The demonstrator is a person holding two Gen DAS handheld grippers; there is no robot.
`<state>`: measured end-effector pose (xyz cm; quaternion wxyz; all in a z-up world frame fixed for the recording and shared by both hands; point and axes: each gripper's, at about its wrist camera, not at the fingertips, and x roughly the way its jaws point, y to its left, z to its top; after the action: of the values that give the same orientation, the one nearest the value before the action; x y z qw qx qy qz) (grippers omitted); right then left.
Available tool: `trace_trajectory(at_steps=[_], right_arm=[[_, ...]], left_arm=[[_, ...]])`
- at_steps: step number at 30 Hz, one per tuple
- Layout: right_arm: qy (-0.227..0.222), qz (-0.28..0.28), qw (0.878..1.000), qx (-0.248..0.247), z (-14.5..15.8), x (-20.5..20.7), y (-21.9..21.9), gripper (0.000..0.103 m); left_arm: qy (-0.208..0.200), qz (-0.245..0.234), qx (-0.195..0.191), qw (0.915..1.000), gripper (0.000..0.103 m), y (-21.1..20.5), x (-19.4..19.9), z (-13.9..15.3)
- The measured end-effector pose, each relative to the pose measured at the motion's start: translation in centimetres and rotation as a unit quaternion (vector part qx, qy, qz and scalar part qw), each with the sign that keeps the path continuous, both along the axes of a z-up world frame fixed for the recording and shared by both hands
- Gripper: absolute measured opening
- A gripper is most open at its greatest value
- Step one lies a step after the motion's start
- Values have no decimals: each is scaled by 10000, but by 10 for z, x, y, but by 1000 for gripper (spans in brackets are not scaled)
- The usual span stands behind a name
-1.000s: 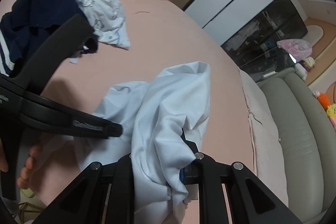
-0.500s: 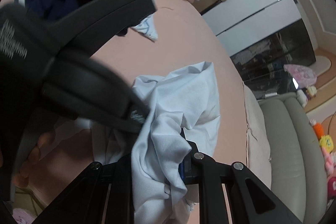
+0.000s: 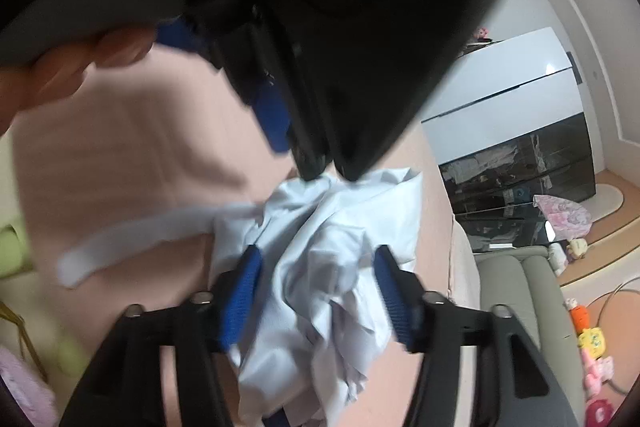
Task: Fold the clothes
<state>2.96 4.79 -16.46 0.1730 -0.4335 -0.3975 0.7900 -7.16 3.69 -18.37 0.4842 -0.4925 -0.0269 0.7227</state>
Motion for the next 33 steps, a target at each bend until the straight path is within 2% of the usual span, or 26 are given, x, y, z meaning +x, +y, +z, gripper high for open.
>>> trace_trajectory(at_steps=[2, 7, 15, 21, 24, 27, 30, 33], right_arm=[[168, 65, 9998, 83, 12, 7, -5, 70], [546, 34, 9980, 326, 38, 20, -7, 71], [843, -585, 9946, 168, 68, 29, 32, 73], [911, -1355, 9849, -570, 86, 43, 79, 73], [943, -1729, 9748, -1045, 90, 51, 106, 73], [987, -2060, 9654, -1258, 91, 59, 125, 73], [1053, -2154, 9595, -1480, 88, 71, 129, 73], [1164, -1983, 9477, -2212, 87, 79, 140, 73]], left_arm=[[32, 37, 121, 9999, 18, -13, -1, 13], [277, 87, 295, 9991, 19, 17, 1, 46], [532, -130, 428, 9976, 19, 29, 24, 67], [840, -410, 98, 9956, 19, 68, 46, 67], [974, -628, -59, 9932, 19, 93, 58, 65], [1157, -847, -207, 9895, 19, 112, 71, 62], [1394, -1039, -373, 9841, 19, 129, 85, 57], [1558, -1015, -764, 9796, 20, 140, 91, 41]])
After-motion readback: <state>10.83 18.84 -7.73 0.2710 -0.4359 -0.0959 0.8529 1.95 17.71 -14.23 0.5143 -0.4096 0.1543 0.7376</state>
